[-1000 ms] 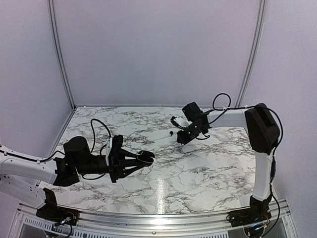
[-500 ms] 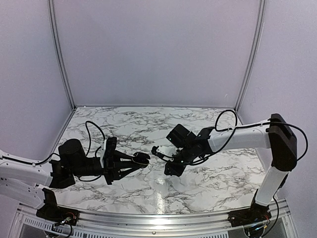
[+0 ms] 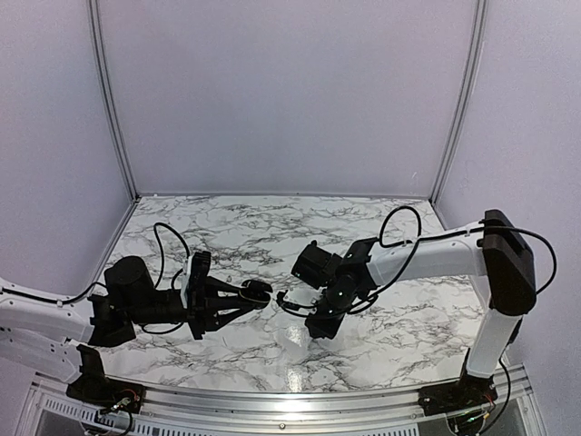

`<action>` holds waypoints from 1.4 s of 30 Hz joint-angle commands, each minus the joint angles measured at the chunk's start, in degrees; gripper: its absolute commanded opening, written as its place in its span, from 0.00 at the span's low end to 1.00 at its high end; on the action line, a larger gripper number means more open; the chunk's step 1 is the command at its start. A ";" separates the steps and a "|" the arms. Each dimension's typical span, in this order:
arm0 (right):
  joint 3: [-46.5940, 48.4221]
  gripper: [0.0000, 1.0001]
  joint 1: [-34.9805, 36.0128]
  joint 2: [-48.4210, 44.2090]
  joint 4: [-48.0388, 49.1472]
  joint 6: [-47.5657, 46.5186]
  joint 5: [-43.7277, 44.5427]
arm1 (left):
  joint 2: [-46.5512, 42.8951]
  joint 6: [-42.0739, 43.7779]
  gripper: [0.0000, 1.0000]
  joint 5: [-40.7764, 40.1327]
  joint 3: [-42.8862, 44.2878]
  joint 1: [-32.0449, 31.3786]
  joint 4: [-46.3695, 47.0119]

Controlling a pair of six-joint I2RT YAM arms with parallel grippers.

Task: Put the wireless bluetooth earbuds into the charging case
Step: Adjust the left earbud at the center of the board.

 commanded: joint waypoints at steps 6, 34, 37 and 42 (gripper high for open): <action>2.76 0.13 2.10 1.23 -7.26 0.19 2.99 | -1.80 -0.30 0.00 -0.39 -0.91 0.27 0.86; 8.64 0.27 5.66 7.08 -18.51 1.20 9.57 | -3.58 0.31 0.00 -0.92 -2.12 0.27 0.77; 9.37 0.25 5.85 7.62 -19.37 1.31 9.87 | -3.67 0.36 0.00 -0.97 -2.14 0.27 0.77; 9.28 0.24 5.99 8.28 -19.60 1.35 9.53 | -3.76 0.49 0.00 -1.06 -2.23 0.27 0.77</action>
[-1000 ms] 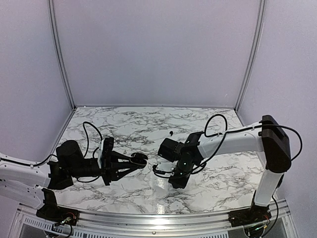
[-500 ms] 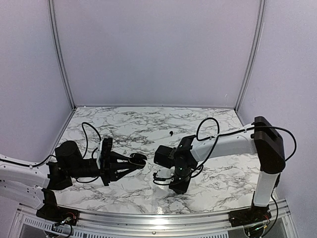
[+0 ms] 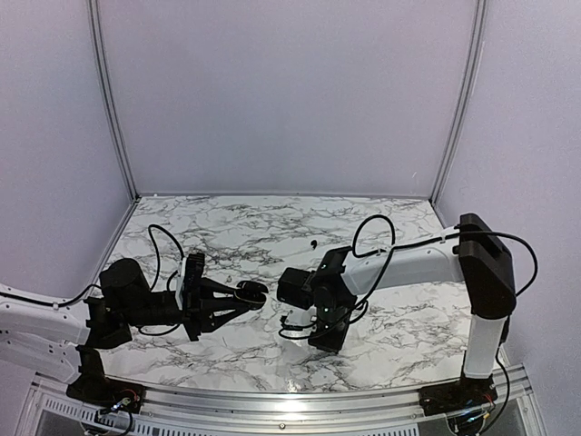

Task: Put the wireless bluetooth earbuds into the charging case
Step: Adjust the left earbud at the center of the board.

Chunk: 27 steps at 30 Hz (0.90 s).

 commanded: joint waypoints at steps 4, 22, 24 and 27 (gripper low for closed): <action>1.48 0.23 0.86 1.13 -1.99 0.76 0.75 | -1.26 0.53 0.00 -0.72 -0.59 0.27 0.75; 2.52 0.23 1.05 1.98 -1.53 0.65 0.93 | -0.85 0.53 0.00 -1.00 -0.19 0.27 0.71; 2.65 0.22 1.10 1.96 -1.46 0.68 1.07 | -0.85 0.53 0.00 -0.97 -0.23 0.27 0.63; 2.71 0.20 1.05 2.28 -1.36 0.57 1.01 | -0.77 0.53 0.00 -1.01 -0.19 0.27 0.62</action>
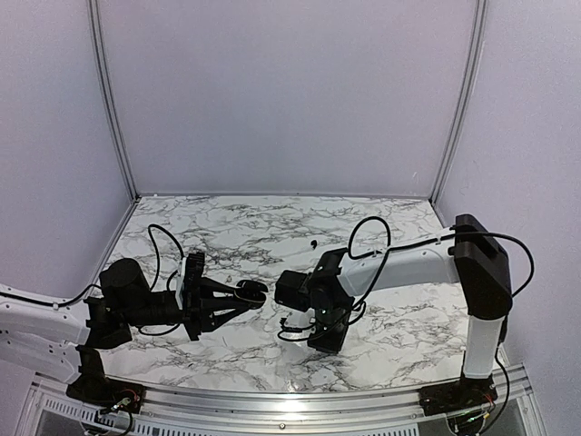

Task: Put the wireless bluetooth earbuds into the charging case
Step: Adjust the left earbud at the center of the board, then place the left earbud in the left side groove of the charging case.

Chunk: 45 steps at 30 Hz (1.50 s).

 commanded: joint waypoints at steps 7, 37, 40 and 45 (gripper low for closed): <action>2.67 0.13 0.57 -0.76 0.99 0.35 1.38 | -1.10 0.47 0.00 -1.51 -0.46 0.31 0.64; -12.78 0.08 4.28 -48.22 54.96 -7.56 -2.65 | -1.07 -2.60 0.00 -2.38 3.67 1.76 2.94; -13.83 0.08 6.76 -47.78 59.58 -8.03 -6.53 | -0.15 -3.71 0.00 -1.47 4.51 1.76 3.42; -11.99 0.07 9.09 -44.02 62.06 -7.69 -10.97 | 0.07 -3.81 0.00 -1.33 5.05 1.76 3.89</action>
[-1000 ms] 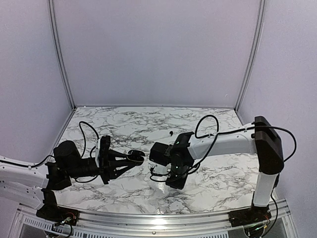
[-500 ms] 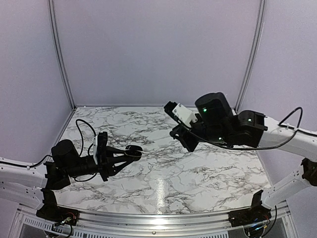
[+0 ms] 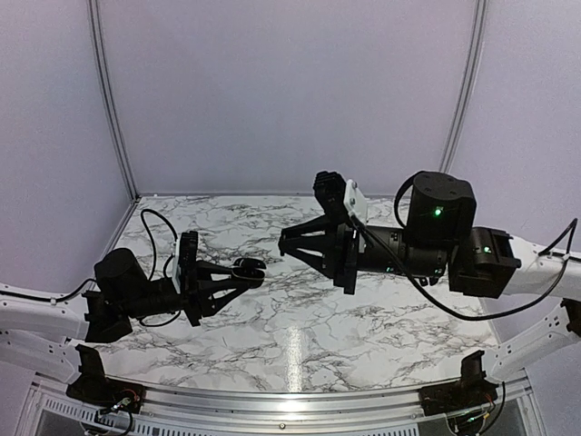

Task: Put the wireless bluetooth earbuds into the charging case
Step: Place the left earbud in the left side groove of the charging case.

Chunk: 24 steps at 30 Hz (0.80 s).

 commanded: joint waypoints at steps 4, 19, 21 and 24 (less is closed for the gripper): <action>1.63 0.07 1.75 4.94 6.70 0.88 -9.54 | -0.06 -0.63 0.00 2.17 2.19 0.21 2.95; 2.50 0.07 1.76 10.85 6.65 1.00 -10.71 | -0.10 -1.27 0.00 6.90 2.83 0.12 4.18; 2.69 0.07 1.75 11.35 6.32 0.68 -9.88 | -0.41 -1.24 0.00 7.37 2.75 0.12 4.28; 3.22 0.07 1.76 11.62 5.61 0.46 -8.05 | -0.81 -1.26 0.00 7.99 2.49 0.12 4.34</action>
